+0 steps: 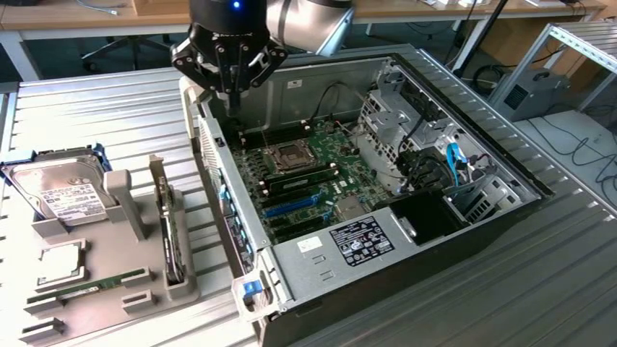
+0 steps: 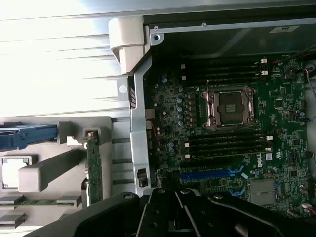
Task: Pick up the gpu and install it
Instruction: 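Reach for the gpu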
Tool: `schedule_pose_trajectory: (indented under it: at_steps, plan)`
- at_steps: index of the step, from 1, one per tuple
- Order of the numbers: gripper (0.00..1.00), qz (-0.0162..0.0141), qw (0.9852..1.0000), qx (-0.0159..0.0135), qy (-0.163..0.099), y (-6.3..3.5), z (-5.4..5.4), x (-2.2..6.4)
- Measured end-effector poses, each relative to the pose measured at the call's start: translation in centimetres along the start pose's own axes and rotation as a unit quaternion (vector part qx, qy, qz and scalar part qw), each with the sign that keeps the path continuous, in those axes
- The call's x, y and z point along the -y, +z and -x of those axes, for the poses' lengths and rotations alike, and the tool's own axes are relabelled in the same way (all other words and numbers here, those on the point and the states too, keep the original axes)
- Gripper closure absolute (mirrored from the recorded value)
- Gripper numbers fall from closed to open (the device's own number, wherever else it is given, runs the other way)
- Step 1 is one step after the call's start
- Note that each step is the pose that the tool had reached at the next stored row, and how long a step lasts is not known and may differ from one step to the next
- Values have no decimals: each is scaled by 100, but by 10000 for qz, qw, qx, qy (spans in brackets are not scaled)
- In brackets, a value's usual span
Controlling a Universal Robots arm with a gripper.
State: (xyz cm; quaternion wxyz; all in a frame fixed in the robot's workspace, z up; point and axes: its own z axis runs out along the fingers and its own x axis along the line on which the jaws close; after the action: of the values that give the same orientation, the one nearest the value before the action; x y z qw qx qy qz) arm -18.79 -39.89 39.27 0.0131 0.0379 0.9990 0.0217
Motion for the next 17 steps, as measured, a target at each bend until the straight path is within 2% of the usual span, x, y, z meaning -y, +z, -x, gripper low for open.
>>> schedule_pose_trajectory:
  at_steps: [17]
  plan:
    - [89, 0, 10000, 0, 0, -2, -160, 12]
